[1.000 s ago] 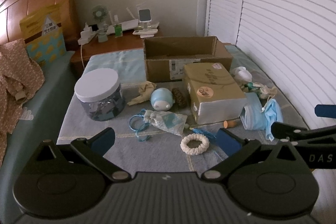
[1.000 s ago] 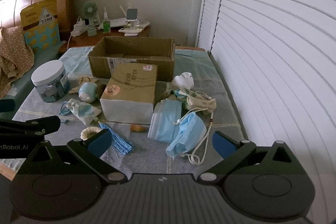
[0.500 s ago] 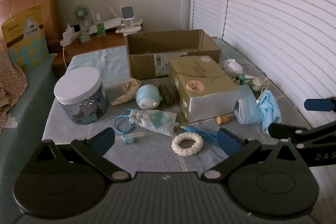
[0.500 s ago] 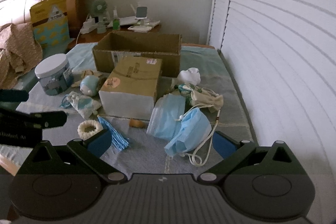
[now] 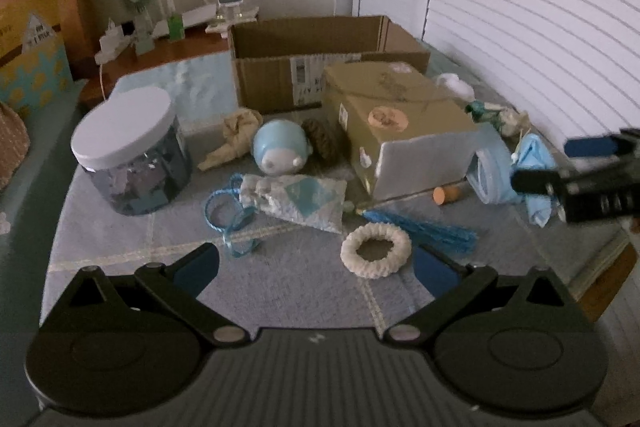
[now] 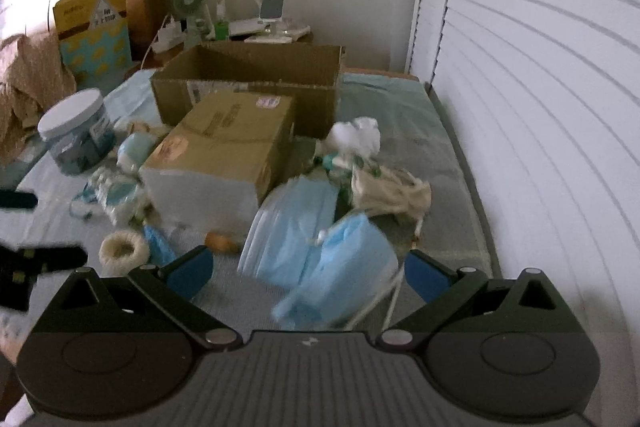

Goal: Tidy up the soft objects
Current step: 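Move the right tool toward the blue face masks while the left tool approaches the white knitted ring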

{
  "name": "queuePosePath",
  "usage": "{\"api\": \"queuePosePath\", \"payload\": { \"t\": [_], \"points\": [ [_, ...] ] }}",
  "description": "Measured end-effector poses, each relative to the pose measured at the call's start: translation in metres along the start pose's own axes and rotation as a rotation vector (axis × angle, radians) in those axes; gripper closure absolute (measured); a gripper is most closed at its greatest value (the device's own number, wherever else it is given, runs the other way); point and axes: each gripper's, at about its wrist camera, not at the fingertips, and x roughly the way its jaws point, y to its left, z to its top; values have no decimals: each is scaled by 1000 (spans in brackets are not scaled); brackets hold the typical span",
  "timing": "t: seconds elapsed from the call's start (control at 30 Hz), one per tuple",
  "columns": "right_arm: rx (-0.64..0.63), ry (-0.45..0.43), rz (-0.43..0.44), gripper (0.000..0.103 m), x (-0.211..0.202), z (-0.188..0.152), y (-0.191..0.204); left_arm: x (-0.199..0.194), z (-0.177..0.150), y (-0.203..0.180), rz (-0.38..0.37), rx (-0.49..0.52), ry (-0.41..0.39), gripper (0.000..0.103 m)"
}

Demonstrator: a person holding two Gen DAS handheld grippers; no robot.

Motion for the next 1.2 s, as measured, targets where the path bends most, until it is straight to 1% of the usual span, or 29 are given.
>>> {"api": "queuePosePath", "payload": {
  "t": [0.13, 0.27, 0.4, 0.53, 0.63, 0.67, 0.83, 0.93, 1.0, 1.07, 1.1, 1.17, 1.2],
  "points": [
    [14, -7, 30, 0, 19, 12, -8, 8, -2, -1, -13, 3, 20, 1],
    [28, 28, 69, 0, 32, 15, -14, 12, -5, -3, -33, 18, 34, 1],
    [49, 58, 135, 0, 24, 6, -12, 15, -9, -7, -45, 45, 46, 1],
    [23, 93, 159, 0, 12, -9, -3, 21, -13, -10, -64, 72, 59, 1],
    [-16, 121, 131, 0, 7, -22, 5, 29, -17, -13, -68, 91, 73, 1],
    [-24, 128, 123, 0, 6, -26, 6, 29, -18, -12, -81, 83, 63, 0],
    [-56, 148, 80, 0, 6, -40, 9, 32, -19, -8, -77, 82, 39, 0],
    [-101, 141, 54, 0, 8, -44, 14, 31, -21, -6, -84, 89, 22, 0],
    [-95, 126, 52, 0, 8, -46, 14, 30, -23, -6, -89, 93, 8, 0],
    [-95, 110, 51, 0, 7, -49, 13, 30, -21, -6, -80, 89, 14, 1],
    [-95, 98, 50, 0, 6, -51, 13, 30, -19, -8, -73, 93, 14, 2],
    [-90, 76, 46, 0, 4, -54, 13, 27, -17, -12, -70, 108, -7, 15],
    [-88, 65, 43, 0, 3, -56, 13, 25, -15, -14, -86, 110, -17, 19]
  ]
}}
